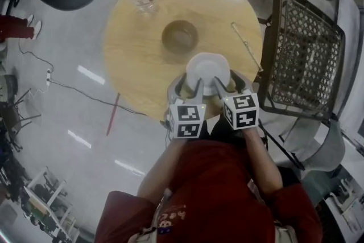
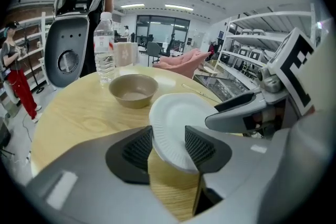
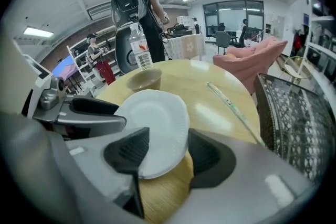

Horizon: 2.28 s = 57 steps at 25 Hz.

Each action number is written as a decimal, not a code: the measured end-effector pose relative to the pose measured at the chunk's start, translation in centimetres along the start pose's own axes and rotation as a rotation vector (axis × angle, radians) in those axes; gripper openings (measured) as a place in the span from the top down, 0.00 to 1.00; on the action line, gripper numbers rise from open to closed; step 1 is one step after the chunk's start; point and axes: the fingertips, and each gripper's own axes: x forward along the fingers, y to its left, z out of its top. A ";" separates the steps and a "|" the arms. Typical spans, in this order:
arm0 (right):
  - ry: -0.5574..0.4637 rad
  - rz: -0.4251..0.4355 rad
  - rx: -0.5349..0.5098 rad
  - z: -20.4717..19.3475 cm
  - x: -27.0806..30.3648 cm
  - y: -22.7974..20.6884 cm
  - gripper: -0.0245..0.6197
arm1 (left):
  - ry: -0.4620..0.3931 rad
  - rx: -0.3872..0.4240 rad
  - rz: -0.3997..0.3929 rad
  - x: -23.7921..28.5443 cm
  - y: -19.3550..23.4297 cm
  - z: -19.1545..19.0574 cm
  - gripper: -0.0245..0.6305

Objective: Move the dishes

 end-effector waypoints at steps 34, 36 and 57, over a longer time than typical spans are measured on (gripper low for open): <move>-0.106 -0.221 0.310 -6.4 -12.4 -18.7 0.60 | 0.042 0.256 -0.253 5.5 -21.9 5.4 0.64; -0.101 -0.242 0.332 -6.6 -13.1 -19.3 0.60 | 0.054 0.268 -0.277 5.7 -22.8 5.6 0.64; -0.029 -0.282 0.454 -13.9 -12.0 -25.8 0.60 | 0.192 0.339 -0.352 12.1 -29.3 0.6 0.64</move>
